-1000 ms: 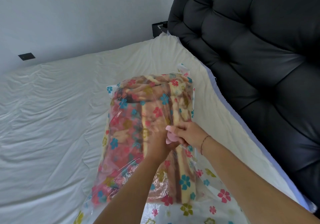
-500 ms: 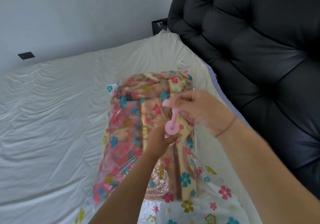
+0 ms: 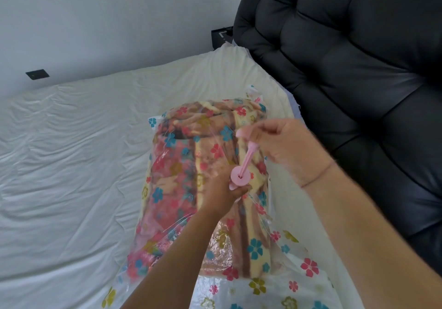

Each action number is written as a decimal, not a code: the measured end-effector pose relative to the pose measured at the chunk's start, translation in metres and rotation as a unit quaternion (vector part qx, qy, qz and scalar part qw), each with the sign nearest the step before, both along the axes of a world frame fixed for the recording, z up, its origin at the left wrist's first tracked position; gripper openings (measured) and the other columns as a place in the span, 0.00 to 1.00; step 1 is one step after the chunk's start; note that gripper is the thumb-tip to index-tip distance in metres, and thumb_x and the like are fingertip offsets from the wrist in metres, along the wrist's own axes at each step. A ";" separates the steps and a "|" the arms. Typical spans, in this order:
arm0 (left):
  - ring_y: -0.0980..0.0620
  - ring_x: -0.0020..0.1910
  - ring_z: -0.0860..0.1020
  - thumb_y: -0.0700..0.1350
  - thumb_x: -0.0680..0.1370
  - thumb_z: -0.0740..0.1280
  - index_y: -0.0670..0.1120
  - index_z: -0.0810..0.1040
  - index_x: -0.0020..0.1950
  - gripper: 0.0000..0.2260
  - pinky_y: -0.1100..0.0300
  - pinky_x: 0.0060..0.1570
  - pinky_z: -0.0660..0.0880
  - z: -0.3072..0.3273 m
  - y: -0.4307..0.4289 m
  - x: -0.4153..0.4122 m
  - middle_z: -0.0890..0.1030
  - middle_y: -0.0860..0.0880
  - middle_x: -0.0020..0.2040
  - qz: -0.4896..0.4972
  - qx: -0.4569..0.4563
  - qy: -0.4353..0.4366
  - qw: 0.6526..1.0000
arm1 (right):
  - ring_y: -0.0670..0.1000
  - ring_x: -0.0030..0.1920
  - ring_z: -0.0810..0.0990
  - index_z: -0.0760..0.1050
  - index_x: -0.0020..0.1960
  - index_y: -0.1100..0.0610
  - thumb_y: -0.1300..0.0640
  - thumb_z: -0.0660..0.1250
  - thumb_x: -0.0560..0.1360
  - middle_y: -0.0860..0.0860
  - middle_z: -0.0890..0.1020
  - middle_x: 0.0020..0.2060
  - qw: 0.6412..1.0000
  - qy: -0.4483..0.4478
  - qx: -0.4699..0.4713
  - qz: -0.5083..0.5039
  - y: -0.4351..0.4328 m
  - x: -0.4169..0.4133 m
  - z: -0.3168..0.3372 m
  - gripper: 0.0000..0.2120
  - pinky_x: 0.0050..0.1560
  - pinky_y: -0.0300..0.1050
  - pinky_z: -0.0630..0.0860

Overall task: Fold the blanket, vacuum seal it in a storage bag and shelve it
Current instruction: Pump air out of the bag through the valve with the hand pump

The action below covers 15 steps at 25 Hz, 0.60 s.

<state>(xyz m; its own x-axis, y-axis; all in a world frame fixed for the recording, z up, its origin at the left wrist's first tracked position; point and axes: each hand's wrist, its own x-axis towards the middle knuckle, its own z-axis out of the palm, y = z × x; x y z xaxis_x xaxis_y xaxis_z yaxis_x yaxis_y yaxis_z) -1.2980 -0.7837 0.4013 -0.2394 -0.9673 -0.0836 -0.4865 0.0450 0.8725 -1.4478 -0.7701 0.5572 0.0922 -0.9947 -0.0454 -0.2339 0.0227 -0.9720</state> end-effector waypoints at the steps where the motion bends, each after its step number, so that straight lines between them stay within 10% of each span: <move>1: 0.52 0.49 0.79 0.48 0.70 0.74 0.58 0.76 0.56 0.16 0.52 0.53 0.76 0.002 0.002 -0.002 0.81 0.55 0.49 -0.009 0.001 -0.011 1.000 | 0.39 0.24 0.70 0.82 0.45 0.62 0.52 0.70 0.75 0.45 0.74 0.26 0.999 0.042 0.030 0.001 0.004 0.007 -0.019 0.12 0.27 0.30 0.66; 4: 0.50 0.46 0.79 0.47 0.71 0.74 0.47 0.78 0.52 0.12 0.50 0.50 0.76 0.000 0.010 -0.002 0.82 0.51 0.46 -0.026 -0.035 -0.043 0.998 | 0.42 0.34 0.76 0.79 0.41 0.54 0.49 0.67 0.76 0.44 0.76 0.30 0.982 0.151 0.098 0.055 0.014 0.023 -0.049 0.10 0.35 0.31 0.71; 9: 0.53 0.50 0.79 0.56 0.67 0.73 0.65 0.74 0.52 0.15 0.53 0.52 0.77 0.010 0.002 0.000 0.82 0.55 0.50 0.001 -0.021 0.001 1.000 | 0.39 0.23 0.72 0.83 0.42 0.60 0.52 0.70 0.75 0.46 0.77 0.25 0.999 0.027 -0.006 0.017 -0.001 0.006 -0.006 0.11 0.30 0.30 0.69; 12: 0.54 0.44 0.79 0.48 0.70 0.75 0.52 0.79 0.52 0.12 0.62 0.45 0.74 0.013 0.008 -0.003 0.83 0.51 0.47 -0.023 -0.041 -0.020 0.999 | 0.50 0.41 0.83 0.83 0.42 0.56 0.49 0.71 0.73 0.55 0.85 0.39 0.990 0.100 0.097 0.031 0.014 0.021 -0.043 0.10 0.50 0.50 0.80; 15: 0.53 0.47 0.79 0.46 0.71 0.75 0.62 0.73 0.48 0.14 0.56 0.49 0.76 0.009 0.010 0.005 0.81 0.55 0.46 -0.013 -0.043 -0.007 0.999 | 0.40 0.29 0.76 0.84 0.45 0.59 0.52 0.70 0.74 0.46 0.80 0.28 0.997 0.046 0.030 0.053 0.017 0.013 -0.017 0.10 0.37 0.34 0.75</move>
<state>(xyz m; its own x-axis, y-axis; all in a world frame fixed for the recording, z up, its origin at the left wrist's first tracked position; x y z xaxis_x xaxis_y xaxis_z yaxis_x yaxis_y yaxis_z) -1.2934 -0.7740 0.4107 -0.2631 -0.9648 -0.0044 -0.4972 0.1317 0.8576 -1.4345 -0.7532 0.5401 0.1892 -0.9748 -0.1182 -0.3270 0.0509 -0.9436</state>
